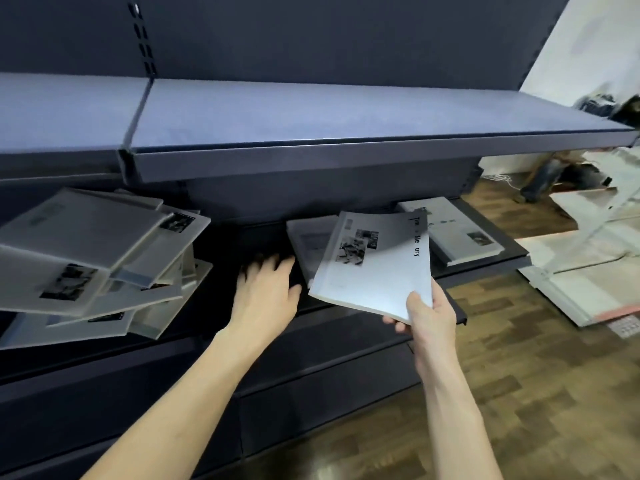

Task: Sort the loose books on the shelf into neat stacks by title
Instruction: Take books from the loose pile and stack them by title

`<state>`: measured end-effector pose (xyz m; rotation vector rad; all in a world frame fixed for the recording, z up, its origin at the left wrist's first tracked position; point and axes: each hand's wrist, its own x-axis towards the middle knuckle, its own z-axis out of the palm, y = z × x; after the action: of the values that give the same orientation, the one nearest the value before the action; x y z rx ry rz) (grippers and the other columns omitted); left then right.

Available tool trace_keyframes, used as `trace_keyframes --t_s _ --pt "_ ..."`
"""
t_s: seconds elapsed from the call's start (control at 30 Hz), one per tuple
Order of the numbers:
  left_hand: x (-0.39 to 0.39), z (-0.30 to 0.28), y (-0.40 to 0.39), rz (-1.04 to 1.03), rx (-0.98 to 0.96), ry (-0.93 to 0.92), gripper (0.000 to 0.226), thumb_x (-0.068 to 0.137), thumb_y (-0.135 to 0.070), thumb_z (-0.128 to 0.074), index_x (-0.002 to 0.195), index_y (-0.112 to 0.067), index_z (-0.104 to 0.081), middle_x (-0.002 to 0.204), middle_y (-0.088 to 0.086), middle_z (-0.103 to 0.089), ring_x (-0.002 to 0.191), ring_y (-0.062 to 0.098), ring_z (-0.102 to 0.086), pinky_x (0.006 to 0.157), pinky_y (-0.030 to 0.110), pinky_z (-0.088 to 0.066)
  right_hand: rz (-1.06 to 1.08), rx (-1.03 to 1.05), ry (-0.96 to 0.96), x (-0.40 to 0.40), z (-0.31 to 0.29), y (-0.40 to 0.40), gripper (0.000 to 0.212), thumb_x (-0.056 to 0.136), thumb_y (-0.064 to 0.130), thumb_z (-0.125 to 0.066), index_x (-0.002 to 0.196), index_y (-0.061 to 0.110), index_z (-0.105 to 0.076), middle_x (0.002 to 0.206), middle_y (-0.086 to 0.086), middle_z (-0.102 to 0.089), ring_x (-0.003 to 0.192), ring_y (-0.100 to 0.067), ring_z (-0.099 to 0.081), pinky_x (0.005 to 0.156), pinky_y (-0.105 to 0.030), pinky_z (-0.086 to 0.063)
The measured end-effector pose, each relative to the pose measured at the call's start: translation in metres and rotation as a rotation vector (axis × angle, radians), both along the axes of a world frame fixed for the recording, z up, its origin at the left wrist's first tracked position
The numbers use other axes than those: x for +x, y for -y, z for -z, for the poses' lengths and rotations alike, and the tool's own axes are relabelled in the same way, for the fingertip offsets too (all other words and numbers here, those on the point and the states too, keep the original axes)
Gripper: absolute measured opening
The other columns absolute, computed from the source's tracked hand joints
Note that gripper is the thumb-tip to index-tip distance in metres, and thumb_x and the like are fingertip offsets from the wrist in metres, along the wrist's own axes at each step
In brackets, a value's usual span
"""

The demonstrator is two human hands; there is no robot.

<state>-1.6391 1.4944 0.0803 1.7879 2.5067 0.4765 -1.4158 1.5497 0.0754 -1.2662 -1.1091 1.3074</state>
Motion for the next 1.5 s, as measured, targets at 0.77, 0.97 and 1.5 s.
trace_keyframes --t_s 0.77,0.97,1.5 --pt "0.17 0.015 -0.091 0.145 0.044 0.014 0.051 0.095 -0.026 -0.053 0.143 -0.015 -0.044 0.139 0.009 -0.051 0.132 0.029 -0.041 0.11 0.045 -0.034 0.099 -0.04 -0.048 0.178 0.015 -0.054 0.042 0.098 0.001 -0.037 0.132 0.018 -0.056 0.104 -0.014 -0.073 0.051 -0.025 -0.061 0.041 -0.024 -0.04" --pt "0.181 0.022 -0.117 0.171 0.04 0.035 0.051 0.096 -0.026 -0.051 0.145 -0.016 -0.043 0.142 0.008 -0.049 0.134 0.029 -0.038 0.11 0.043 -0.033 0.122 -0.066 -0.035 0.189 0.023 -0.076 0.044 0.097 0.0 -0.037 0.133 0.018 -0.055 0.104 -0.015 -0.073 0.049 -0.025 -0.061 0.04 -0.024 -0.041" --pt "0.186 0.052 -0.244 0.135 -0.095 0.318 0.051 0.1 -0.037 -0.044 0.149 -0.024 -0.033 0.153 -0.003 -0.032 0.136 0.022 -0.038 0.105 0.042 -0.042 0.078 -0.152 0.125 0.199 0.031 -0.194 0.042 0.096 0.003 -0.041 0.128 0.023 -0.056 0.095 -0.007 -0.074 0.054 -0.026 -0.064 0.045 -0.028 -0.044"
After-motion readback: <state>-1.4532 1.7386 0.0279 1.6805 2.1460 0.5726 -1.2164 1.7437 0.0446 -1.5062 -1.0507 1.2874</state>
